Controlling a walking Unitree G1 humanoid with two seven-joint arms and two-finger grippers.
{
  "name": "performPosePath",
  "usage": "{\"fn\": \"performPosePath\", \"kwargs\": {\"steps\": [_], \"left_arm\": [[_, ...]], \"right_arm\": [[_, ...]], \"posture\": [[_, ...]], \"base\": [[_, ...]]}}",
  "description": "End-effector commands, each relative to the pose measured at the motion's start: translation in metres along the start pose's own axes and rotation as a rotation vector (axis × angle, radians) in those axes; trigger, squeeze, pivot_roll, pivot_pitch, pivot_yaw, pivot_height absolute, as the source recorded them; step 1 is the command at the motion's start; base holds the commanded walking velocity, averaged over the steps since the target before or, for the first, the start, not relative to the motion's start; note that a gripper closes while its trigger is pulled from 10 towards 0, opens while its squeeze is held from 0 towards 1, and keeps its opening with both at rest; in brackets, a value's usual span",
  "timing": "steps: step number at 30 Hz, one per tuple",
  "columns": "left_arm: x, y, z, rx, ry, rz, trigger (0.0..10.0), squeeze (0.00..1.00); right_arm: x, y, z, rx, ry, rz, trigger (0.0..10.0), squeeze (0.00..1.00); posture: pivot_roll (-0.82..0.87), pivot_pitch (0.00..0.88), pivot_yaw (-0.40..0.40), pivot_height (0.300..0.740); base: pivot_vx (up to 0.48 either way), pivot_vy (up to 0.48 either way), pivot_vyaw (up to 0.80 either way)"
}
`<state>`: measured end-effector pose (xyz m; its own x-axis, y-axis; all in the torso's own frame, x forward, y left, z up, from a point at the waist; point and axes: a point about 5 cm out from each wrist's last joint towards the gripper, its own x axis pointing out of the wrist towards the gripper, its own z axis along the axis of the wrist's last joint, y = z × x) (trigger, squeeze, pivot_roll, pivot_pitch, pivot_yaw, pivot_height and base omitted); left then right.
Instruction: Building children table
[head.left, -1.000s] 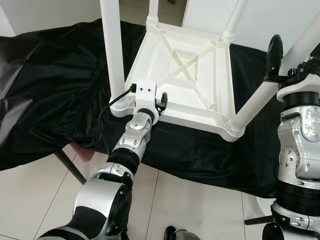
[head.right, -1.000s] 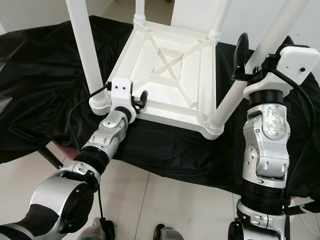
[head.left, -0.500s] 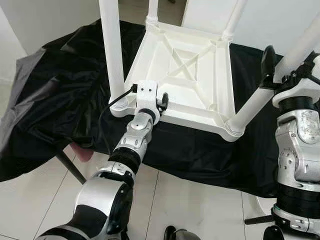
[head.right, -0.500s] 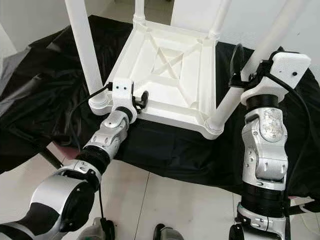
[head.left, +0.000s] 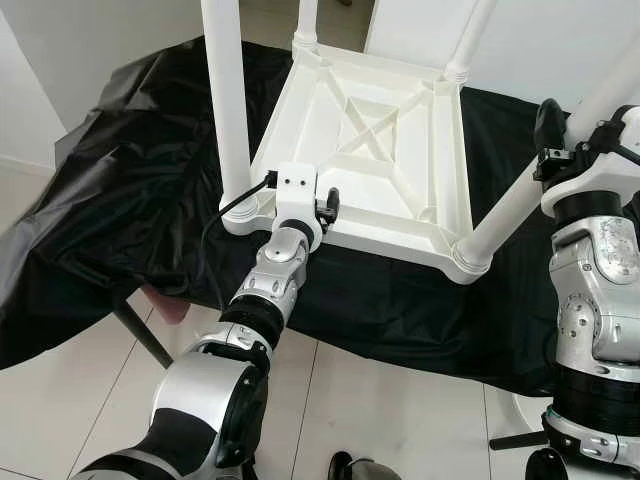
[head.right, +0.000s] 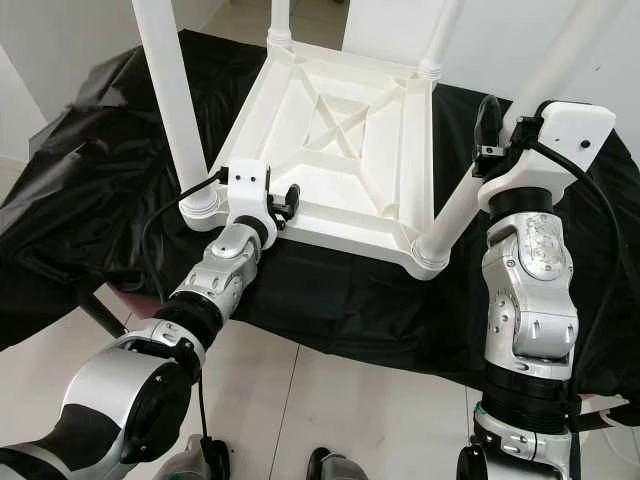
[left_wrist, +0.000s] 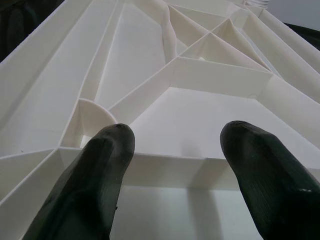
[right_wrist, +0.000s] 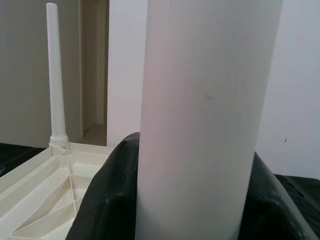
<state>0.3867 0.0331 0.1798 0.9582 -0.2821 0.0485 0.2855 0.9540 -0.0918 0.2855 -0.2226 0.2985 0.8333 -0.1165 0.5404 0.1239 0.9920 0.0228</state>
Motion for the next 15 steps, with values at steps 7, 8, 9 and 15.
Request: {"fn": "performPosePath", "kwargs": {"steps": [7, 8, 9, 15], "left_arm": [[-0.001, 0.010, -0.007, 0.034, 0.036, 0.018, 10.0, 0.00], [-0.001, 0.010, -0.007, 0.034, 0.036, 0.018, 10.0, 0.00], [0.000, 0.017, -0.003, 0.052, 0.030, 0.032, 10.0, 0.00], [0.003, 0.036, 0.011, 0.104, 0.001, 0.052, 10.0, 0.00]], "right_arm": [[0.001, -0.014, 0.017, 0.080, -0.079, -0.084, 0.0, 0.00], [0.001, -0.014, 0.017, 0.080, -0.079, -0.084, 0.0, 0.00], [0.001, -0.021, 0.022, 0.103, -0.106, -0.129, 0.0, 0.00], [-0.004, -0.041, 0.024, 0.133, -0.128, -0.249, 0.0, 0.00]], "posture": [[-0.01, 0.157, -0.061, 0.740], [-0.01, 0.157, -0.061, 0.740], [-0.01, 0.157, -0.057, 0.740], [-0.01, 0.160, -0.053, 0.740]], "base": [[0.000, 0.000, 0.00], [0.000, 0.000, 0.00], [0.000, 0.000, 0.00], [0.000, 0.000, 0.00]]}}
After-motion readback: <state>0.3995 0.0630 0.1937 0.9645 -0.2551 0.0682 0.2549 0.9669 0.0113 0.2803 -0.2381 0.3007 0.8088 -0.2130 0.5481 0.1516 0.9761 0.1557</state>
